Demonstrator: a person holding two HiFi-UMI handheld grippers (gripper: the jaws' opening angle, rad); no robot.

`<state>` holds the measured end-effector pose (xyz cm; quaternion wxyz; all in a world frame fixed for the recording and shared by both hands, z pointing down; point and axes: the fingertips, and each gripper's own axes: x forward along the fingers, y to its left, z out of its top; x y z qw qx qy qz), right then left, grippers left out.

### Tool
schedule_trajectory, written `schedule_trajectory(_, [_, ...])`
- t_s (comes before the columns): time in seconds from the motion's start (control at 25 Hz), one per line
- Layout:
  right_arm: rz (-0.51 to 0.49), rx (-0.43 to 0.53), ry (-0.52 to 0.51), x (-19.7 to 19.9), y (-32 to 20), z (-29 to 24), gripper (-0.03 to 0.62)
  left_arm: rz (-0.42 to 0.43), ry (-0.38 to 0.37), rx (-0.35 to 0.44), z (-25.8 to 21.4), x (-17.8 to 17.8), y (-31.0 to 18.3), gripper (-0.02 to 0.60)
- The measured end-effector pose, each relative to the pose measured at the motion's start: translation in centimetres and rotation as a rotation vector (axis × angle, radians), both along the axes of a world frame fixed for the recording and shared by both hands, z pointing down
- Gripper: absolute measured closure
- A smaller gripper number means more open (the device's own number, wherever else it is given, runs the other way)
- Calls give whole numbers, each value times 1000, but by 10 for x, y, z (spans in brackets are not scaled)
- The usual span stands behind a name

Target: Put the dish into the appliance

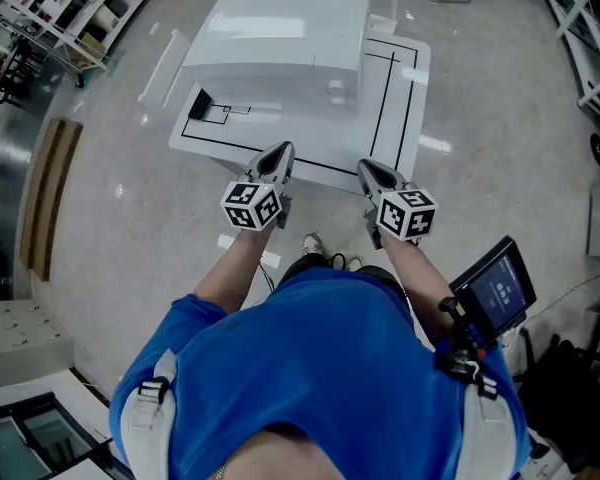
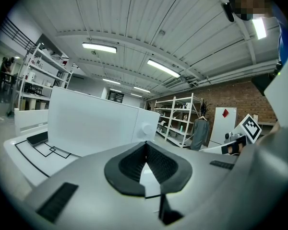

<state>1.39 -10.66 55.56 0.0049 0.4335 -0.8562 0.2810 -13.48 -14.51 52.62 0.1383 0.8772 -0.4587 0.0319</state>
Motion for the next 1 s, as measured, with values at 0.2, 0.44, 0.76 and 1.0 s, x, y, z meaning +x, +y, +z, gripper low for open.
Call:
schedule_trajectory(0.2, [-7,1,10,-3,1,-2,592,-2,8,-1,0,-1,1,575])
schedule_trajectory(0.44, [-10,6,22,-3,2,-2,592,-3,17,6,-1,-2,4,575])
schedule_trajectory(0.76, [-25,9,32,-14,15,-3,592,-11,24,14,-4,-11,22,575])
schedule_trajectory(1.0, [-44,15,40,-24,18,-2,592,-19,30,18,-2,-17,29,575])
